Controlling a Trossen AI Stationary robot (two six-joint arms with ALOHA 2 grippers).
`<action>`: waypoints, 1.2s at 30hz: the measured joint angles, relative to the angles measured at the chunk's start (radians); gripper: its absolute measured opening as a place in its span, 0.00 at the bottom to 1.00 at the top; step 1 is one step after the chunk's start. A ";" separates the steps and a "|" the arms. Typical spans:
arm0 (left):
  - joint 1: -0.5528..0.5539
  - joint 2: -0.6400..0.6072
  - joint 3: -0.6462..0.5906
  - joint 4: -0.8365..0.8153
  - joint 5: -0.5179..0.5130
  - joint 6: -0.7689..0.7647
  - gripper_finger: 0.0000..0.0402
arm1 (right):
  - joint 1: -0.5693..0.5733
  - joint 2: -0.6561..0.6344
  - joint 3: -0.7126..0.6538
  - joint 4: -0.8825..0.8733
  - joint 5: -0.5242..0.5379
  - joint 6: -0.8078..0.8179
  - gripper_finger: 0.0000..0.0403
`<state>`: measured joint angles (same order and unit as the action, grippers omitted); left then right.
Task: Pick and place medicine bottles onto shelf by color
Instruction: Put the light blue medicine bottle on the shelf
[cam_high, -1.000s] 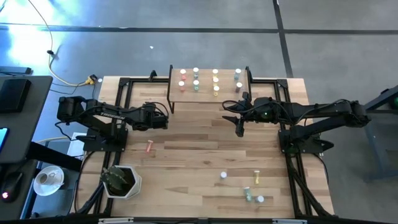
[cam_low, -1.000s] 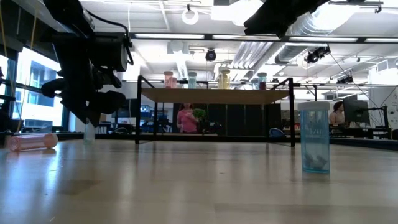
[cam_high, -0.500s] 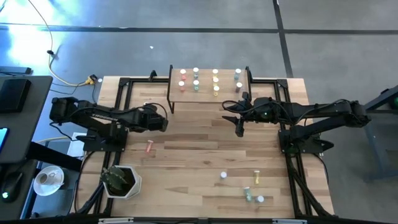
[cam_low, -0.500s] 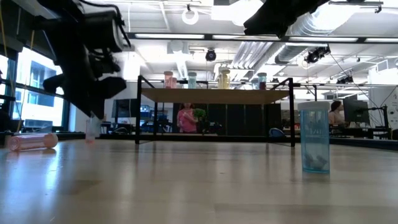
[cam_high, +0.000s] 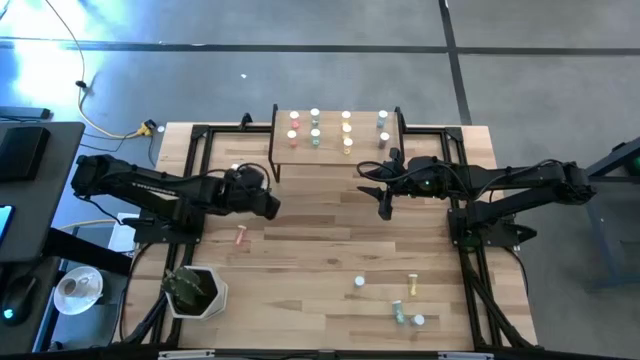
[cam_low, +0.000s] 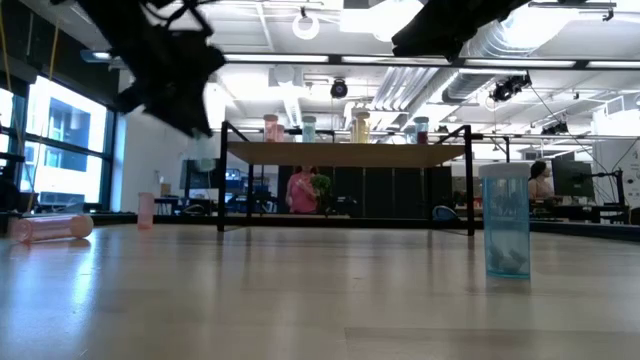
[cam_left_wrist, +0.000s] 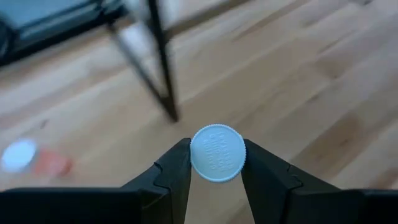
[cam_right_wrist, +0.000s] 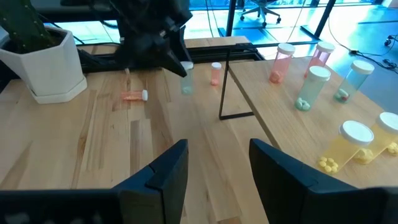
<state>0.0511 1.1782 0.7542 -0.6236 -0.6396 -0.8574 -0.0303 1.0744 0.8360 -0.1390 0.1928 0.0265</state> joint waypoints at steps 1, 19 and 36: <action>0.003 0.000 0.012 0.026 0.000 0.042 0.29 | 0.000 0.000 0.000 0.000 0.000 0.000 0.40; 0.136 0.004 0.334 0.181 0.143 0.640 0.29 | 0.000 0.000 0.000 0.000 0.000 0.022 0.40; 0.309 0.150 0.507 0.111 0.342 0.731 0.29 | 0.000 0.000 0.000 -0.003 0.000 0.022 0.40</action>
<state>0.3603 1.3286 1.2610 -0.5129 -0.2979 -0.1265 -0.0303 1.0744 0.8360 -0.1421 0.1925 0.0483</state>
